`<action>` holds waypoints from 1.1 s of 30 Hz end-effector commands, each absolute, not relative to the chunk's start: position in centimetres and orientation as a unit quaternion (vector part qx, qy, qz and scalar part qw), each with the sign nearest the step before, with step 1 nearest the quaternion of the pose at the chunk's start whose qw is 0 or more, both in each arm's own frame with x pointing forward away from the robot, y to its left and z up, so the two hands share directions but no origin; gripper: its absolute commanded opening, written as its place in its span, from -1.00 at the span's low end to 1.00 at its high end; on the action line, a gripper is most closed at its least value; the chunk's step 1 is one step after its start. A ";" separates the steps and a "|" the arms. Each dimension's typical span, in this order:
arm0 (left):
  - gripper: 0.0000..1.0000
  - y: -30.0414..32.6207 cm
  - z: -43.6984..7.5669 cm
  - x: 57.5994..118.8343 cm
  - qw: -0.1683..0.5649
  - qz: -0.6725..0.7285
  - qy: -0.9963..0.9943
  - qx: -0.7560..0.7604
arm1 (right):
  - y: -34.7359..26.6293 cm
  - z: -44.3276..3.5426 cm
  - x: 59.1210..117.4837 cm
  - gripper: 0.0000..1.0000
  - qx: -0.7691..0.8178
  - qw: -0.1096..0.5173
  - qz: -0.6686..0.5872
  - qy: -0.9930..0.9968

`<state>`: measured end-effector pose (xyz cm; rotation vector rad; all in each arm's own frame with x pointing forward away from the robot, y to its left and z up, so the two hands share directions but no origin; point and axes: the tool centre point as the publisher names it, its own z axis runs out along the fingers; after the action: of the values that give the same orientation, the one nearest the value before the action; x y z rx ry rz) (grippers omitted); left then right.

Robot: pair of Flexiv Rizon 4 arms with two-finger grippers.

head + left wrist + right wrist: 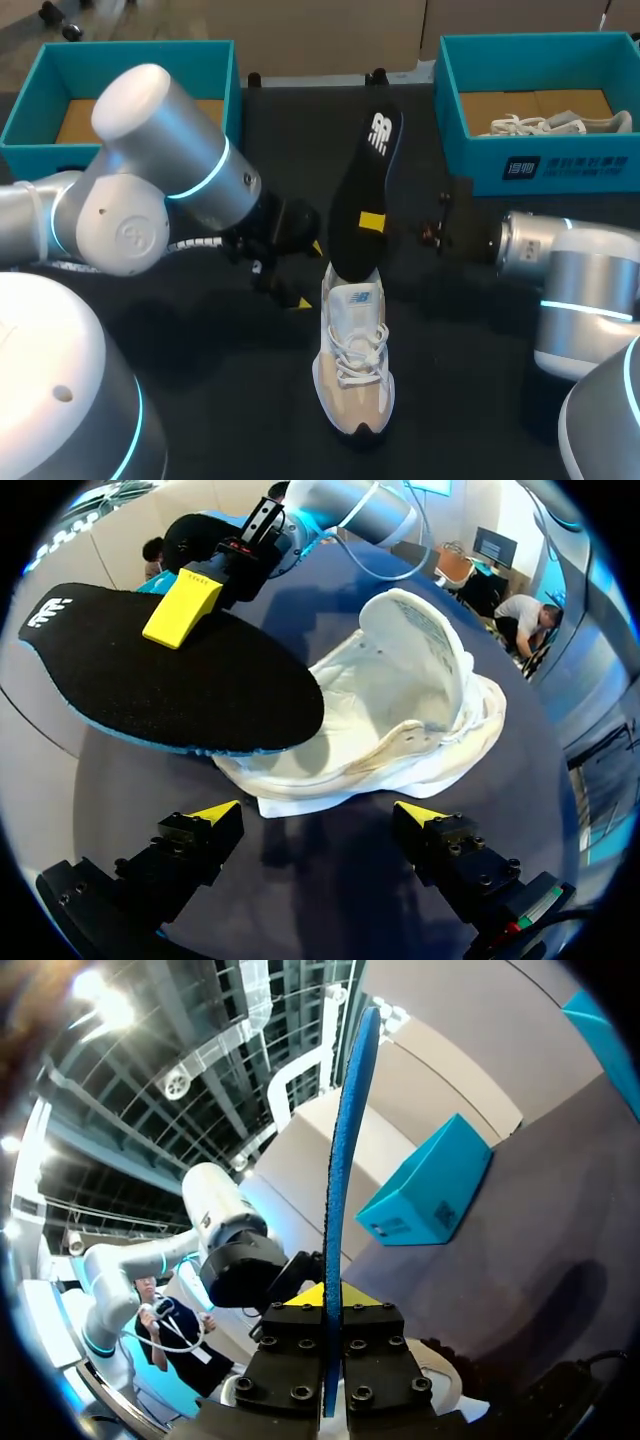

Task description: Take the shoe out of the shoebox, open the shoe tongue, remove and reinsert the insole, then place the shoe into the shoebox

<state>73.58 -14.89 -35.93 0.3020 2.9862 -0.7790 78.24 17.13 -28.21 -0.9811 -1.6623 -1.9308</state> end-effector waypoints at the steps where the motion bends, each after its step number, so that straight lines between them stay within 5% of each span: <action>1: 1.00 -15.4 -36.4 73.7 0.024 -0.252 0.963 0.093 | 17.1 -28.2 78.0 -1.00 -0.353 0.202 -0.693 -0.595; 33: 1.00 -16.3 -36.9 73.5 0.028 -0.246 0.966 0.071 | 16.9 -30.0 77.1 -1.00 -0.370 0.209 -0.684 -0.593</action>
<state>73.48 -16.17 -36.78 0.2211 2.9844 -0.7639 77.24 16.79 -30.05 -1.0210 -1.6454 -1.9061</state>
